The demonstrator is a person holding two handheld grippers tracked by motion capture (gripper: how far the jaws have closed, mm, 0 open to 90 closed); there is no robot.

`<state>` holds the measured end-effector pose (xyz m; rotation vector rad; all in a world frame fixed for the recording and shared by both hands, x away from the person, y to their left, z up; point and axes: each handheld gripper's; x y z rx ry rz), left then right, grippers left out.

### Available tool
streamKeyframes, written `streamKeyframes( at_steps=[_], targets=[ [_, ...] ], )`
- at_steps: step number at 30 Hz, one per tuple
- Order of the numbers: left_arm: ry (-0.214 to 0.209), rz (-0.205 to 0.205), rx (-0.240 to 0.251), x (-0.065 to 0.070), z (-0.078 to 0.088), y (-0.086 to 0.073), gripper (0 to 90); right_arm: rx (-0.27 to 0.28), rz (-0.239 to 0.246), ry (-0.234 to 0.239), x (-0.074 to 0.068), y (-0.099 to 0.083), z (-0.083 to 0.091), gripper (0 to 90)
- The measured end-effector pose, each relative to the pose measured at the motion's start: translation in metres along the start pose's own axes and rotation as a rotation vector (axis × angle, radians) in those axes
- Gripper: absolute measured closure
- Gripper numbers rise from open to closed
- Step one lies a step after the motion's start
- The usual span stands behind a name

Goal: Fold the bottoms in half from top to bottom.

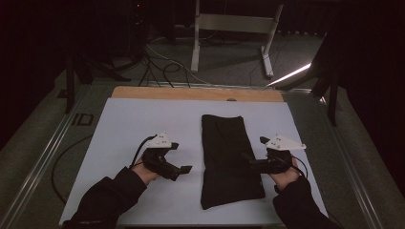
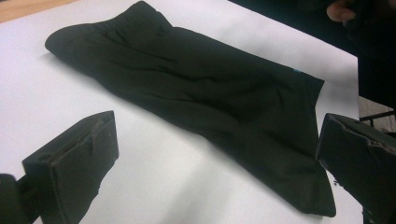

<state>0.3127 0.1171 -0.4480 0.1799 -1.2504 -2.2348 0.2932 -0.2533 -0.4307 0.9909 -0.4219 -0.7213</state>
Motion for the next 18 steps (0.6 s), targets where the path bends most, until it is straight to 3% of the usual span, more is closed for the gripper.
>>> streamKeyframes(
  at_steps=[4,10,18],
  targets=[
    [0.013,0.002,-0.009,-0.006,-0.005,0.006,0.0,0.024,0.009,-0.017,0.009,0.011,-0.003,9.0],
    [0.017,-0.006,-0.016,-0.013,-0.009,0.018,0.0,0.025,0.018,-0.032,0.021,0.025,-0.008,9.1],
    [0.035,0.016,-0.02,-0.028,-0.021,0.029,0.0,0.018,0.019,-0.05,0.042,0.035,-0.023,9.1]
  ],
)
Point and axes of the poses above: each handheld gripper's, and its own axes: z roughly backward along the jaws, y roughly out of its top, x roughly to its right, and after that the axes turned 5 degrees about y, right-handed
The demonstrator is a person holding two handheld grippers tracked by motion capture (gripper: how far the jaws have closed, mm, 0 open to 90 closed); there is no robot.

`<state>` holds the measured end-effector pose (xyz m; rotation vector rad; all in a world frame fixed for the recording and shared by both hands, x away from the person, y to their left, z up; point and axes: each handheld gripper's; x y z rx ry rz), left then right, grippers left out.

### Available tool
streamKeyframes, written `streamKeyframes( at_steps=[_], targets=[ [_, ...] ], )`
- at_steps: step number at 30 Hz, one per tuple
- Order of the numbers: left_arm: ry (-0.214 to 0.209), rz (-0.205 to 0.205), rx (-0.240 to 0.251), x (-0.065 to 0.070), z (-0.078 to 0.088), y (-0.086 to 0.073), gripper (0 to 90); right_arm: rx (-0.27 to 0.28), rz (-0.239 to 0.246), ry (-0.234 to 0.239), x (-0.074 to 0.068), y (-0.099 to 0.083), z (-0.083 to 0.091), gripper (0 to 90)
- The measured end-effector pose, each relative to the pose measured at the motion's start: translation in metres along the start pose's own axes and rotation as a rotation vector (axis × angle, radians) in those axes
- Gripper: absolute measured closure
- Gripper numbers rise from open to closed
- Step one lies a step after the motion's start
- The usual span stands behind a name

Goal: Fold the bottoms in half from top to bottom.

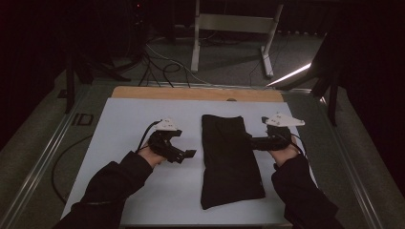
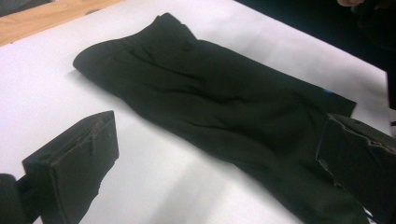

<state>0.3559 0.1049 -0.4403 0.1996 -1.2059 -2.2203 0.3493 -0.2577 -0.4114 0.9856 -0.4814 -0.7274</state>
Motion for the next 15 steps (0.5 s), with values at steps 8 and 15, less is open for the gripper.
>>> streamKeyframes(
  at_steps=[8,15],
  targets=[
    [0.007,0.027,-0.014,-0.011,-0.022,0.008,0.0,-0.034,-0.033,-0.012,0.017,-0.001,-0.022,9.2],
    [0.01,0.049,-0.012,-0.019,-0.043,0.014,0.0,-0.051,-0.065,-0.021,0.025,-0.004,-0.039,9.2]
  ],
)
Point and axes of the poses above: each handheld gripper's, and its own axes: z roughly backward along the jaws, y roughly out of its top, x roughly to its right, and after that the axes turned 5 degrees about y, right-handed
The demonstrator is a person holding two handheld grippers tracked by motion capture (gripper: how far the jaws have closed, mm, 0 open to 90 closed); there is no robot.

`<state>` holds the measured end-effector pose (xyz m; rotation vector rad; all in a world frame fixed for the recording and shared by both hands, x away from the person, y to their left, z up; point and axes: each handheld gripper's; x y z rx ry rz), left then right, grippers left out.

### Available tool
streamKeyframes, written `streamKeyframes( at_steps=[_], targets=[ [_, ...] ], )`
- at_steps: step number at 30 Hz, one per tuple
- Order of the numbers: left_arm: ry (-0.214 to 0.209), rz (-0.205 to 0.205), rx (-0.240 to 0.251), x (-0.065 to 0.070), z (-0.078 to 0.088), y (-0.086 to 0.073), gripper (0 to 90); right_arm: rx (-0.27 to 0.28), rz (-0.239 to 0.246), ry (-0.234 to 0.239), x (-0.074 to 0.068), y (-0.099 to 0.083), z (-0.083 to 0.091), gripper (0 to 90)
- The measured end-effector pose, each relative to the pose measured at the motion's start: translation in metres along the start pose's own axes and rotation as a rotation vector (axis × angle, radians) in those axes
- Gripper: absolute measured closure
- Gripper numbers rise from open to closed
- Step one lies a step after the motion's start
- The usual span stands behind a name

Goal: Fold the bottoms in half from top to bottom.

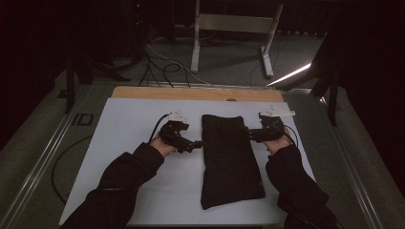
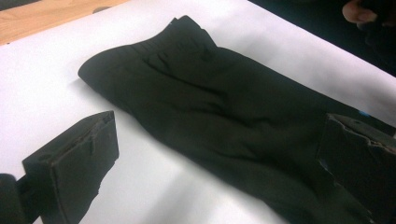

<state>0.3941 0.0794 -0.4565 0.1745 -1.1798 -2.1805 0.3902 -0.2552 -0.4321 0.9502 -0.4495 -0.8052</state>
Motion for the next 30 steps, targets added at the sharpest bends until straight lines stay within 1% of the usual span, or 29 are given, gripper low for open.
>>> streamKeyframes(
  at_steps=[5,8,9,10,11,12,14,16,17,18,20,22,23,24,26,27,28,29,30],
  targets=[
    [-0.01,0.009,-0.006,-0.006,-0.016,0.004,0.0,-0.017,-0.001,-0.003,0.004,-0.002,-0.012,9.2],
    [0.006,0.005,-0.014,-0.009,-0.024,0.005,0.0,-0.032,-0.011,0.001,0.007,-0.003,-0.019,9.2],
    [0.01,0.007,-0.006,-0.01,-0.027,0.005,0.0,-0.038,-0.01,-0.008,0.008,-0.003,-0.022,9.2],
    [0.001,0.024,0.011,-0.012,-0.03,0.005,0.0,-0.048,-0.013,-0.012,0.009,-0.004,-0.024,9.2],
    [0.0,0.044,0.015,-0.015,-0.033,0.005,0.0,-0.053,-0.021,-0.012,0.01,-0.005,-0.027,9.2],
    [0.006,0.059,0.009,-0.017,-0.035,0.005,0.0,-0.053,-0.025,-0.014,0.011,-0.006,-0.029,9.2],
    [0.028,0.068,0.007,-0.021,-0.04,0.006,0.0,-0.066,-0.034,-0.014,0.013,-0.007,-0.033,9.2],
    [0.027,0.1,0.002,-0.025,-0.045,0.005,0.0,-0.064,-0.04,-0.009,0.015,-0.01,-0.036,9.2],
    [0.022,0.116,0.003,-0.028,-0.047,0.005,0.0,-0.075,-0.045,-0.007,0.016,-0.012,-0.038,9.2],
    [0.024,0.133,-0.006,-0.03,-0.051,0.004,0.0,-0.08,-0.051,-0.006,0.017,-0.013,-0.04,9.2],
    [0.021,0.151,-0.022,-0.033,-0.056,0.003,0.0,-0.091,-0.07,0.002,0.019,-0.018,-0.045,9.2],
    [0.023,0.16,-0.029,-0.035,-0.06,0.002,0.0,-0.1,-0.081,0.002,0.022,-0.021,-0.049,9.2],
    [0.016,0.174,-0.034,-0.036,-0.062,0.002,0.0,-0.108,-0.099,0.006,0.023,-0.022,-0.05,9.2],
    [0.014,0.185,-0.04,-0.038,-0.064,0.002,0.0,-0.113,-0.105,0.01,0.025,-0.024,-0.052,9.2],
    [0.017,0.192,-0.048,-0.04,-0.067,0.002,0.0,-0.115,-0.108,0.013,0.026,-0.025,-0.053,9.2],
    [0.021,0.193,-0.054,-0.042,-0.07,0.001,0.0,-0.126,-0.116,0.012,0.028,-0.026,-0.054,9.4],
    [0.022,0.2,-0.056,-0.043,-0.072,0.001,0.0,-0.141,-0.113,0.02,0.03,-0.028,-0.057,12.0],
    [0.021,0.212,-0.062,-0.044,-0.074,0.0,0.0,-0.152,-0.104,0.023,0.032,-0.03,-0.058,12.1],
    [0.023,0.217,-0.07,-0.045,-0.076,0.0,0.0,-0.157,-0.108,0.017,0.033,-0.031,-0.059,12.1]
  ],
)
Point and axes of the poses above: each handheld gripper's, and its own axes: z roughly backward along the jaws, y roughly out of its top, x roughly to its right, and after that the axes turned 5 degrees about y, right-handed
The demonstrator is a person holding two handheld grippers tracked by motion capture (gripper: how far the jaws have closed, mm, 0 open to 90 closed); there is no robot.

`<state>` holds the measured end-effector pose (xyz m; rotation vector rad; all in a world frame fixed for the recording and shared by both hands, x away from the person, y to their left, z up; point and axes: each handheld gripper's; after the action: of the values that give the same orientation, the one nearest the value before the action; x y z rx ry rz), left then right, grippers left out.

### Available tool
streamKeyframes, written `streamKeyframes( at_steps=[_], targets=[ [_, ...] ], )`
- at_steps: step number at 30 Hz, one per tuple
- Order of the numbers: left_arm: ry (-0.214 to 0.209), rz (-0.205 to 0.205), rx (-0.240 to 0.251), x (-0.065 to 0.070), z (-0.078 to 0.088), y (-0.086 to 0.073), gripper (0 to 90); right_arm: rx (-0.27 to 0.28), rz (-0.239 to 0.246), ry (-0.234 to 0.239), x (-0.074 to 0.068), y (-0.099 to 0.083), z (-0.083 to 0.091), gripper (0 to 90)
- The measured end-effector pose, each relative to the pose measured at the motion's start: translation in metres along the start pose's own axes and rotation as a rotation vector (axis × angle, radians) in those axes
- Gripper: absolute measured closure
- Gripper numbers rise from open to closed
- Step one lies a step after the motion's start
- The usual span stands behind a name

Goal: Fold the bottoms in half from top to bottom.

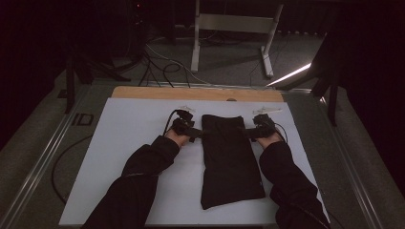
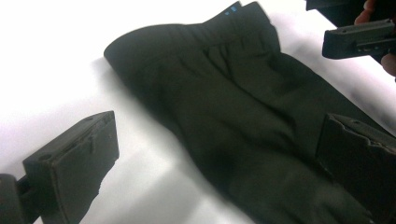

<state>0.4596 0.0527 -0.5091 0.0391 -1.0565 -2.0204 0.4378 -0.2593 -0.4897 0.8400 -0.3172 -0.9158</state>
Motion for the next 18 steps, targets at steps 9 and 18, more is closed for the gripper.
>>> streamKeyframes(
  at_steps=[9,18],
  targets=[
    [0.01,0.013,-0.055,-0.004,-0.017,0.002,1.8,0.005,-0.171,0.093,0.018,-0.004,-0.015,12.0],
    [0.035,0.002,-0.05,-0.001,-0.025,0.002,17.3,-0.035,-0.201,0.099,0.026,-0.01,-0.029,21.1]
  ],
)
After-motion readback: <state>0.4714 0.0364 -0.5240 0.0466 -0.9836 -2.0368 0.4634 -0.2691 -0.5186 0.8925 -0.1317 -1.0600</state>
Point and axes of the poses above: each handheld gripper's, and its own axes: z roughly backward along the jaws, y roughly out of its top, x roughly to its right, and after that the axes turned 5 degrees about y, right-handed
